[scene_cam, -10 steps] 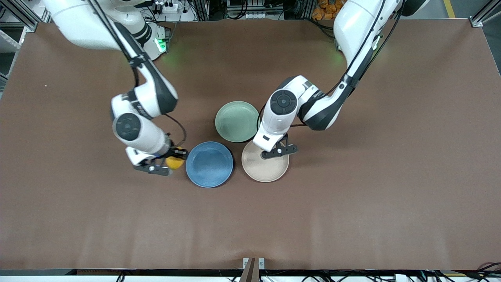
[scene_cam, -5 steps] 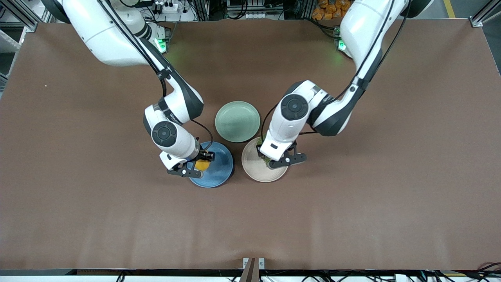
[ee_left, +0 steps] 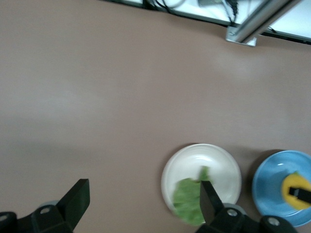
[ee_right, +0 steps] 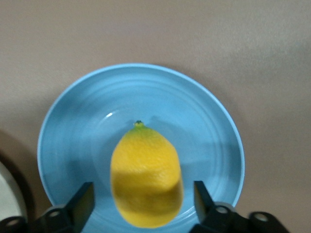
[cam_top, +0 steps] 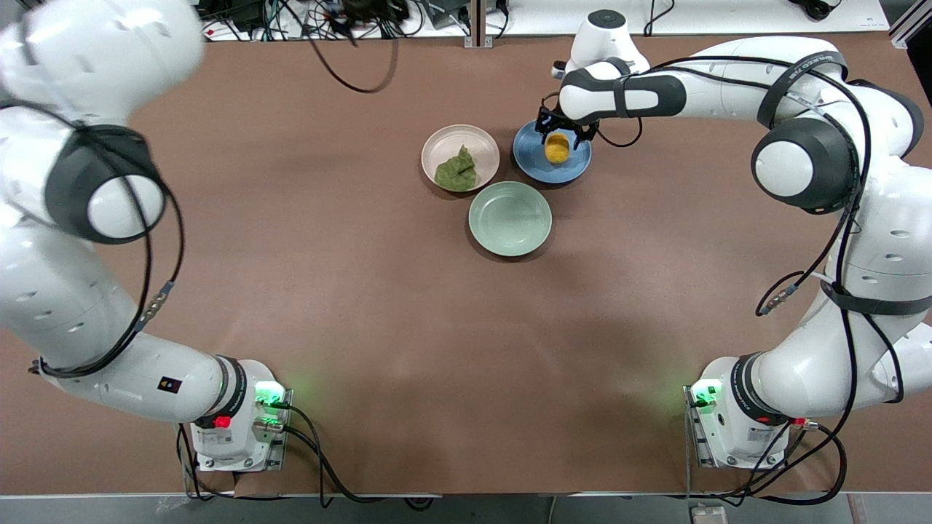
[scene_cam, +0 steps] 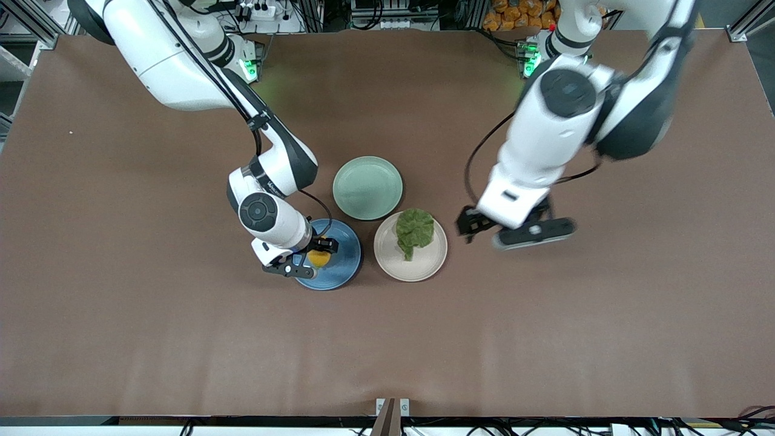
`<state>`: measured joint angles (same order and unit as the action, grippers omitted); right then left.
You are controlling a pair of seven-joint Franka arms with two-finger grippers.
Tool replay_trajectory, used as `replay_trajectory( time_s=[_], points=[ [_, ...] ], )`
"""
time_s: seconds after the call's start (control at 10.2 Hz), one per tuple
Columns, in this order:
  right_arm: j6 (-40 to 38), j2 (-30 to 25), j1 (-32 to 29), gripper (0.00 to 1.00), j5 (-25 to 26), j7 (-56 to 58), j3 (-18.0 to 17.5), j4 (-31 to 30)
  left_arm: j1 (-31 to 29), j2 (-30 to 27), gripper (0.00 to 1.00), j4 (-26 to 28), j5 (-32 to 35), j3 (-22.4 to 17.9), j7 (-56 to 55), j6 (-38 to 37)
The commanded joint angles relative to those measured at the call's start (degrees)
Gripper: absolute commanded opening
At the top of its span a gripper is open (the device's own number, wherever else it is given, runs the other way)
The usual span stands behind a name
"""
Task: Place lemon and lettuce in plates
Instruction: 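Open both grippers and withdraw them from the plates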
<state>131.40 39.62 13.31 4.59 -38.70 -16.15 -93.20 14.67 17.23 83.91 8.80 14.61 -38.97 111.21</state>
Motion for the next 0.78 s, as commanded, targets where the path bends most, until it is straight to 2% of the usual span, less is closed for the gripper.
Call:
replay_trajectory(
  time_s=[0.0,0.29,0.69],
  points=[
    [-3.5,-1.8,-1.7,1.0,0.5,-0.3,-0.6,4.3,-4.5,-6.5,1.0,2.1,0.6,0.3,7.5,-6.4],
    [-14.9,-8.7,-6.6,1.0,0.5,0.6,-1.3,6.4,-8.9,-11.5,1.0,2.2,0.0,0.4,13.8,-12.7],
    [-29.4,-21.1,-13.9,1.0,0.6,15.8,-0.8,6.4,-15.0,-16.2,1.0,2.7,-5.1,0.2,24.2,-17.8]
  ],
)
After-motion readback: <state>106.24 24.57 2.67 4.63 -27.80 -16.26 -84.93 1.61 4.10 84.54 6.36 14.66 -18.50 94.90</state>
